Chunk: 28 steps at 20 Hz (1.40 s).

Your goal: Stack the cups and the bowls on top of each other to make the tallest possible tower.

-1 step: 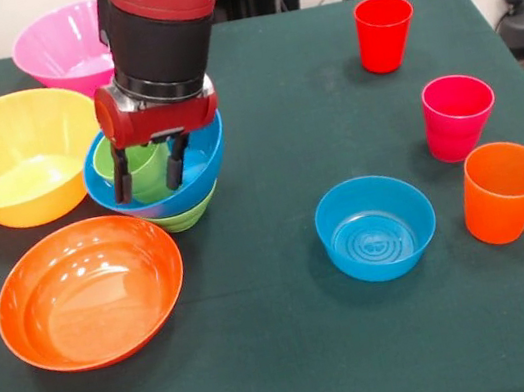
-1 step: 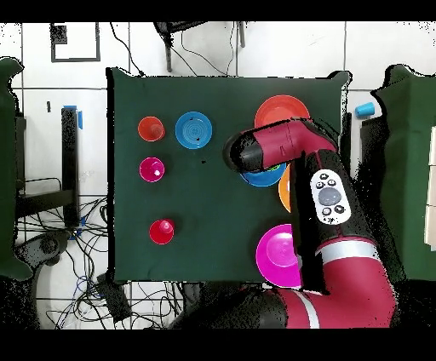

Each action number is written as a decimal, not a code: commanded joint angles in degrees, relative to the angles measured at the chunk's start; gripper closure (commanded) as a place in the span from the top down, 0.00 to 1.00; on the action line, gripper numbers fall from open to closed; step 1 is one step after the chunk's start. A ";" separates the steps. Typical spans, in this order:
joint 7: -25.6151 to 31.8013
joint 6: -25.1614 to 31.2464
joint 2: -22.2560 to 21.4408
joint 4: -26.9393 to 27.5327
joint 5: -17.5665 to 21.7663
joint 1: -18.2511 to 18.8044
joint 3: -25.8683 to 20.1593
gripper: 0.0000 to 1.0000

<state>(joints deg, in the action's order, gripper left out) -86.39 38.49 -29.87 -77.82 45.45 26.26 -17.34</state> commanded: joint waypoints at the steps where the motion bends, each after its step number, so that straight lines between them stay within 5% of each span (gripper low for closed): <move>1: -3.47 -3.85 3.83 2.78 4.59 -2.52 2.12 1.00; 28: 0.14 -1.86 -0.82 0.24 -0.67 -3.62 4.12 1.00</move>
<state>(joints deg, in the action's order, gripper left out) -86.39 36.03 -28.86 -77.19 45.46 23.74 -11.57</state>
